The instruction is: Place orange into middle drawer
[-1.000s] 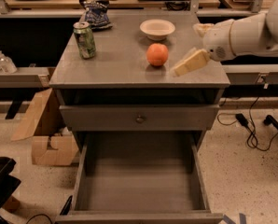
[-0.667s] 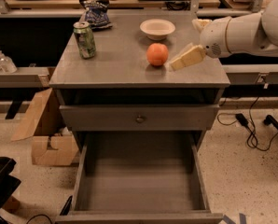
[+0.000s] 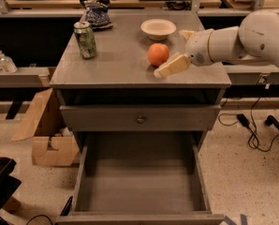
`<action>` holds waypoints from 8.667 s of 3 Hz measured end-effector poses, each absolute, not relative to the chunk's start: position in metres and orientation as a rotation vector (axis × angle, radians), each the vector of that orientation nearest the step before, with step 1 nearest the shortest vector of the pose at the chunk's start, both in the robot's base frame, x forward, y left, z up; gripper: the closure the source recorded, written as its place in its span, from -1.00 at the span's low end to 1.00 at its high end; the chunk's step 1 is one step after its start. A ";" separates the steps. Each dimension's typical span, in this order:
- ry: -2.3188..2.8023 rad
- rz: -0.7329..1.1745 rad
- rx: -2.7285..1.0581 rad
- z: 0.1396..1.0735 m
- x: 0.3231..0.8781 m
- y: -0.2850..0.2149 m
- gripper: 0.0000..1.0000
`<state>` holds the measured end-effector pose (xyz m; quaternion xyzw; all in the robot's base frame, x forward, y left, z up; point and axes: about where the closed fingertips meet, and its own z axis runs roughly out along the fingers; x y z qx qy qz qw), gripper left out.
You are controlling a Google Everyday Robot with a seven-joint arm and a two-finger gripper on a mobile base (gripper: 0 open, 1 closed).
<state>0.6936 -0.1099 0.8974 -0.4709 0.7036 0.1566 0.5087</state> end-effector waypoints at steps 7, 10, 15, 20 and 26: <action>1.654 0.486 -1.140 0.856 0.754 -0.046 1.00; 1.663 0.584 -1.197 0.917 0.594 -0.098 1.00; 1.889 0.801 -0.991 0.603 0.487 -0.073 1.00; 2.227 0.704 -0.916 0.409 0.530 -0.042 1.00; 2.324 0.617 -0.937 0.356 0.548 -0.024 -1.00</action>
Offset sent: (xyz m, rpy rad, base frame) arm 0.0754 0.0483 -0.0515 0.0924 0.0232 0.0052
